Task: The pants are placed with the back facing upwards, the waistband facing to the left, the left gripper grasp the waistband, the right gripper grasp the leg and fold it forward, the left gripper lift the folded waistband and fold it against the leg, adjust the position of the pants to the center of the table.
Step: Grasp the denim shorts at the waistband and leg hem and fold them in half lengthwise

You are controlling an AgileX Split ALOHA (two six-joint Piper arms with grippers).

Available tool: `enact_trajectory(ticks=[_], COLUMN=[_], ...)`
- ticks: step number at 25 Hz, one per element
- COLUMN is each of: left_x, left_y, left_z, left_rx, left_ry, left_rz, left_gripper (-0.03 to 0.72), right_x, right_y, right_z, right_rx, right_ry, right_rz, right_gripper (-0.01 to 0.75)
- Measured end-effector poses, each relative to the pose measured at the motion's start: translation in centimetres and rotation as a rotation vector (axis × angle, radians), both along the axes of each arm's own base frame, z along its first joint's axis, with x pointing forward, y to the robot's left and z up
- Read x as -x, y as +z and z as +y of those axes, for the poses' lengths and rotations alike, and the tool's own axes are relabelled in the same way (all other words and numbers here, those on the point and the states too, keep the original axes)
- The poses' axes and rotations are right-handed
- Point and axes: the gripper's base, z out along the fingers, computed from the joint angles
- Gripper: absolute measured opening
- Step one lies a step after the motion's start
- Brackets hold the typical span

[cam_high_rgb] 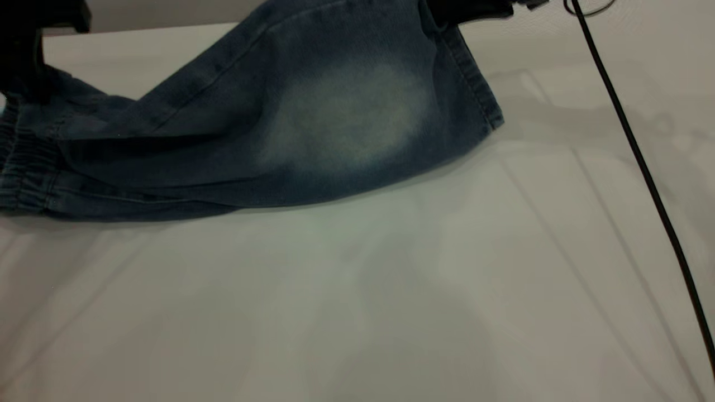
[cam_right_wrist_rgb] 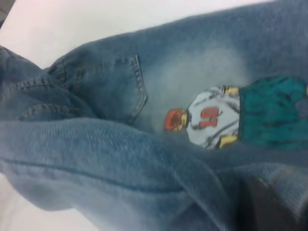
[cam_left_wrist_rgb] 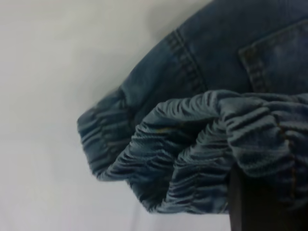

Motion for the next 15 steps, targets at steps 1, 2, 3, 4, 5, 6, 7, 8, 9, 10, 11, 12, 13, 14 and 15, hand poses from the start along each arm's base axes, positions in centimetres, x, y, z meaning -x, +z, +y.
enact_trajectory(ticks=[1, 2, 3, 4, 5, 6, 7, 8, 9, 10, 11, 12, 13, 14, 15], left_x=[-0.3, -0.6, -1.0, -1.3, -1.6, -1.9, -2.2, -2.5, -2.8, -3.1, -3.3, -3.5, -3.7, -3.9, -4.0], left_y=[-0.2, -0.2, -0.4, -0.6, -0.9, -1.0, -1.2, -1.3, -1.4, -1.2, -1.0, -0.8, -0.5, -0.3, -0.1], left_z=[0.0, 0.0, -0.1, -0.1, -0.1, -0.1, -0.2, -0.2, -0.2, -0.3, -0.3, -0.3, -0.3, -0.3, -0.3], left_rx=[-0.003, -0.007, -0.01, -0.013, -0.015, -0.017, -0.02, -0.022, -0.022, -0.019, -0.018, -0.017, -0.017, -0.019, -0.023], left_ry=[-0.001, -0.008, -0.013, -0.017, -0.019, -0.018, -0.019, -0.024, -0.03, -0.03, -0.029, -0.028, -0.029, -0.031, -0.033], left_rz=[0.009, 0.013, 0.019, 0.027, 0.036, 0.04, 0.047, 0.051, 0.051, 0.042, 0.033, 0.024, 0.013, 0.003, -0.003], left_gripper=[0.158, 0.158, 0.158, 0.158, 0.158, 0.158, 0.158, 0.158, 0.158, 0.158, 0.158, 0.158, 0.158, 0.158, 0.158], right_x=[-0.2, -0.6, -0.9, -1.2, -1.4, -1.7, -1.9, -2.1, -2.4, -2.5, -2.7, -2.8, -3.0, -3.2, -3.3], right_y=[0.3, 0.6, 0.9, 1.2, 1.3, 1.4, 1.5, 1.5, 1.4, 1.2, 1.1, 0.8, 0.6, 0.4, 0.3], right_z=[0.0, 0.0, 0.1, 0.1, 0.2, 0.3, 0.4, 0.6, 0.8, 1.1, 1.3, 1.7, 1.8, 2.0, 2.4], right_rx=[0.005, 0.005, 0.006, 0.006, 0.007, 0.005, 0.002, 0.0, -0.002, -0.003, -0.005, -0.006, -0.005, -0.006, -0.008], right_ry=[0.002, 0.0, 0.0, -0.002, -0.003, -0.008, -0.01, -0.01, -0.008, -0.003, -0.004, 0.006, 0.008, 0.009, 0.013], right_rz=[-0.008, -0.015, -0.026, -0.033, -0.033, -0.039, -0.043, -0.046, -0.05, -0.051, -0.052, -0.049, -0.051, -0.053, -0.053], right_gripper=[0.015, 0.015, 0.015, 0.015, 0.015, 0.015, 0.015, 0.015, 0.015, 0.015, 0.015, 0.015, 0.015, 0.015, 0.015])
